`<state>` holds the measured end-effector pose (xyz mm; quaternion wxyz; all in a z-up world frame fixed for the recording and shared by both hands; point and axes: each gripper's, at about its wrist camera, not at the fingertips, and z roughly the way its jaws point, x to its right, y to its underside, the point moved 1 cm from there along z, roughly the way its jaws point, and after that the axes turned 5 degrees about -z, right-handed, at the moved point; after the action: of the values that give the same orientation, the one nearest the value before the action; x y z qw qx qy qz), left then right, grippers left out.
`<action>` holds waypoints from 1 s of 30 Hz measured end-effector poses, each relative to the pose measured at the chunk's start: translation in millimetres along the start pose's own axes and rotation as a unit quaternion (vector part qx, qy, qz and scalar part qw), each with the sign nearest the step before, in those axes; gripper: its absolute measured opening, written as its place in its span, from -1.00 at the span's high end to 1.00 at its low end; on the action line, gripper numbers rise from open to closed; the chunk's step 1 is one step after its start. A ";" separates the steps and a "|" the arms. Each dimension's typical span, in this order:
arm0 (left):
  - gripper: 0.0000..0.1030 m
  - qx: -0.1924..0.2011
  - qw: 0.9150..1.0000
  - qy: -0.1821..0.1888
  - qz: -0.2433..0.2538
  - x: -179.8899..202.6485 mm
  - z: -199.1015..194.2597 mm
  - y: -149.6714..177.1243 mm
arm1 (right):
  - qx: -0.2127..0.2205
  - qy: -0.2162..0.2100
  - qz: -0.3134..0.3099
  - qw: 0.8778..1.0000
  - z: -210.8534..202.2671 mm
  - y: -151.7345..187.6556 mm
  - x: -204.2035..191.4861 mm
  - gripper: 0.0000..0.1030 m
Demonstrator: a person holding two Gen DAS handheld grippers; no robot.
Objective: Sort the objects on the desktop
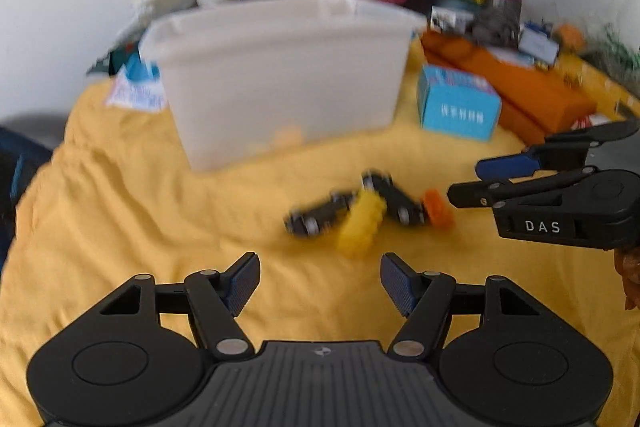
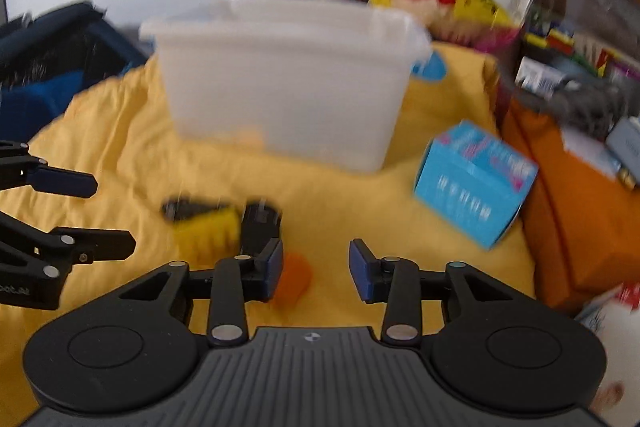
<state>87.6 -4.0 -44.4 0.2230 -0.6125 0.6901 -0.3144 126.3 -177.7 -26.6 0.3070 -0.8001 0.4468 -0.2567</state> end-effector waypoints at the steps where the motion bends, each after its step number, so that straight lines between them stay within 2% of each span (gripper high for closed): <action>1: -0.36 -0.003 1.000 0.003 0.000 1.5 1.1 3.4 | -0.002 -0.003 -0.009 1.000 1.0 3.7 -4.5 0.24; 5: -0.36 -0.002 1.000 0.003 0.018 9.2 2.3 5.4 | -0.010 0.007 -0.058 0.998 10.8 11.6 -24.3 0.27; 9: -0.36 0.002 1.000 0.007 0.028 13.7 3.5 5.0 | -0.019 0.005 -0.048 0.999 25.1 16.1 -25.2 0.27; 10: -0.36 0.002 0.999 0.008 0.031 14.8 4.6 4.8 | -0.023 0.006 -0.048 0.999 28.8 17.6 -24.9 0.38; 12: -0.35 0.004 0.999 0.014 0.040 18.2 9.0 2.1 | -0.023 -0.001 -0.040 0.999 30.2 19.8 -21.8 0.47; 13: -0.34 0.008 0.999 0.015 0.045 19.7 10.3 1.4 | -0.022 -0.004 -0.036 0.999 27.7 20.1 -19.8 0.62; 15: -0.33 0.013 0.998 0.016 0.059 25.0 17.2 -1.4 | -0.020 -0.006 -0.032 0.999 18.6 22.2 -18.2 0.65; 20: 0.16 -0.001 0.996 0.020 0.089 35.7 42.6 -9.7 | -0.026 -0.018 -0.009 0.999 -7.2 40.0 -15.9 0.66; 24: 0.19 -0.007 0.994 0.016 0.110 37.9 59.0 -15.0 | -0.034 -0.024 0.006 0.999 -19.1 57.5 -20.3 0.67; 25: 0.35 -0.009 0.994 0.017 0.110 37.3 61.7 -16.3 | -0.035 -0.028 0.012 0.999 -20.6 61.7 -21.0 0.67; 26: 0.51 -0.012 0.994 0.023 0.103 35.9 62.7 -17.5 | -0.036 -0.029 0.017 0.999 -20.7 65.1 -21.3 0.67; 30: 0.52 -0.030 0.997 0.065 0.038 31.2 46.3 -15.9 | -0.033 -0.030 0.025 0.999 -25.3 67.1 -21.1 0.67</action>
<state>126.2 -43.1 -63.3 0.1714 -0.5707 0.7349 -0.3239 61.6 -193.6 -60.6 0.3002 -0.8057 0.4655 -0.2099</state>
